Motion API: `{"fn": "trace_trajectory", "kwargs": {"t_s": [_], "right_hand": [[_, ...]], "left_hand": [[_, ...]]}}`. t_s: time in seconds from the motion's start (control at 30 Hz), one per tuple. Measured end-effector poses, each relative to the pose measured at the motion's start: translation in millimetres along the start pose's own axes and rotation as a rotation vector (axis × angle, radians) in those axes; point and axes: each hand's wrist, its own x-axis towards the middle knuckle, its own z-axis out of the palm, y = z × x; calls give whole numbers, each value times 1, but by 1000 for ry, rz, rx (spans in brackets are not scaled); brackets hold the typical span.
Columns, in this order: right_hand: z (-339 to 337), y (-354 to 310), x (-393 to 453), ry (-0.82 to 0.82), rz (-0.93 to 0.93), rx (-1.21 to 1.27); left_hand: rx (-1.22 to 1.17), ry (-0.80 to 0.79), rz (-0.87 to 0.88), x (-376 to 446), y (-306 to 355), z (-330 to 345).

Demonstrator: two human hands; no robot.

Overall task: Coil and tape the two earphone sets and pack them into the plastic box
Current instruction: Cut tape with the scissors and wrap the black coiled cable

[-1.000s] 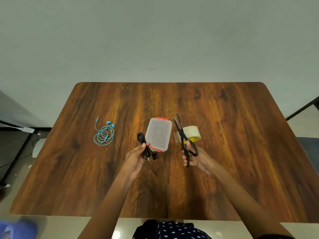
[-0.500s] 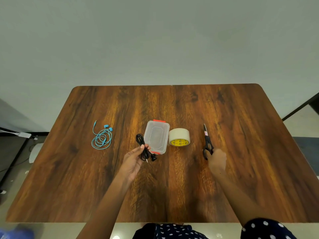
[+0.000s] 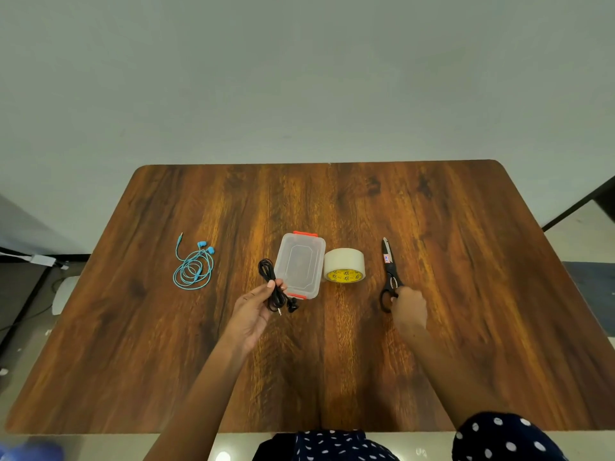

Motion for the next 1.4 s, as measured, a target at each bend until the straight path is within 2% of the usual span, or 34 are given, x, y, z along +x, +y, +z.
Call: {"fn": "trace_trajectory", "kwargs": {"t_s": [0.13, 0.23, 0.3, 0.4, 0.47, 0.57, 0.67, 0.93, 1.07, 1.23, 1.4], "right_hand": [[-5, -10, -6, 34, -26, -94], [-10, -31, -21, 100, -237, 100], [-15, -54, -37, 7, -381, 388], [-29, -88, -60, -219, -351, 802], [-36, -103, -69, -419, -344, 935], [-46, -114, -76, -578, -410, 988], [-53, -120, -76, -613, -427, 987], [-62, -123, -69, -649, -474, 885], [-61, -126, -65, -573, -530, 842], [-56, -131, -68, -274, -654, 832], [-55, -132, -75, -9, -768, 825]], "left_hand": [[19, -16, -19, 0, 1, 4], [60, -47, -31, -2, 3, 10], [87, -85, -32, -5, 3, 15], [151, -168, -19, -10, 7, 20], [194, -213, -12, -13, 10, 22], [263, -280, 6, -19, 15, 24], [306, -328, 14, -24, 18, 26], [376, -309, 61, -27, 21, 27], [389, -322, 82, -25, 23, 26], [200, -246, 68, -20, 23, 27], [6, -248, 7, -13, 24, 32]]}}
